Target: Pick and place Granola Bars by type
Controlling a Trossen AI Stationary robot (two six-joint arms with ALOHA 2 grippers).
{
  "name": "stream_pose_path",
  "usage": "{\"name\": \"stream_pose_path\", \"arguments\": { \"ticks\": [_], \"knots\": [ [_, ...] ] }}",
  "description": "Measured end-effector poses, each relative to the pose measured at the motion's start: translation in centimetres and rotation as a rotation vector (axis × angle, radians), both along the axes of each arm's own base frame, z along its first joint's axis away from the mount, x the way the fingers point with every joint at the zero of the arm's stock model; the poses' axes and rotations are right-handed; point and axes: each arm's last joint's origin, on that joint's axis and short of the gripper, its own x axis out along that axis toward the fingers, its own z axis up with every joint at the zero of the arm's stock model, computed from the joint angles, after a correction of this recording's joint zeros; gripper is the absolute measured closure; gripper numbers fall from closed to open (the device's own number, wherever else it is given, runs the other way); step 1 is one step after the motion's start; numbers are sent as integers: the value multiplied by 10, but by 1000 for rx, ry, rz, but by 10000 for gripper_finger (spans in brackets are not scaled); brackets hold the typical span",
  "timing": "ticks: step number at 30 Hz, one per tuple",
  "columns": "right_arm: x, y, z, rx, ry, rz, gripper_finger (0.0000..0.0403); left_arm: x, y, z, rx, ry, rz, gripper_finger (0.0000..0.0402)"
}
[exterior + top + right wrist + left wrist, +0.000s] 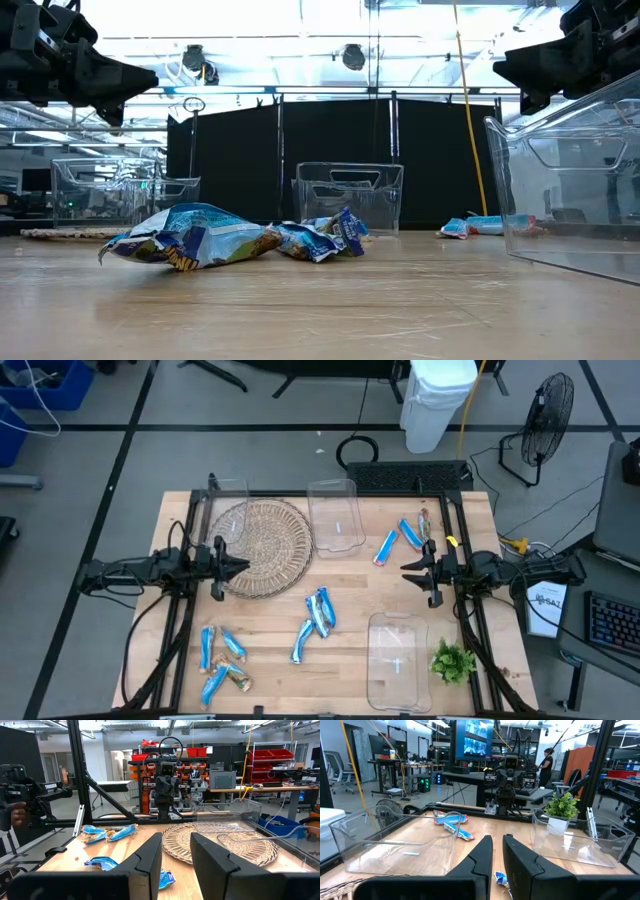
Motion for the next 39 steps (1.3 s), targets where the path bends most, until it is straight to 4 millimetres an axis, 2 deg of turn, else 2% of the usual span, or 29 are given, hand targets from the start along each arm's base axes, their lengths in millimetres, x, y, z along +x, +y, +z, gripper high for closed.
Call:
{"name": "stream_pose_path", "arguments": {
  "ticks": [6,21,24,26,27,31,36,39],
  "knots": [
    [0,0,1,22,-9,2,310,0,0,0,0,0,0,353],
    [-1,-1,4,215,-45,0,310,0,0,0,0,0,0,353],
    [-1,-5,4,243,-47,-122,310,0,0,0,0,0,0,353],
    [0,-10,-4,241,50,-285,310,0,0,0,0,-1,0,353],
    [-1,-13,0,220,91,-378,310,0,0,0,0,-1,0,353],
    [-2,-25,48,147,156,-748,310,0,0,0,0,-1,0,353],
    [17,-39,93,102,442,-940,310,0,0,0,0,-1,0,353],
    [33,-56,103,139,696,-1020,310,0,0,0,0,-1,0,353]
  ]
}}
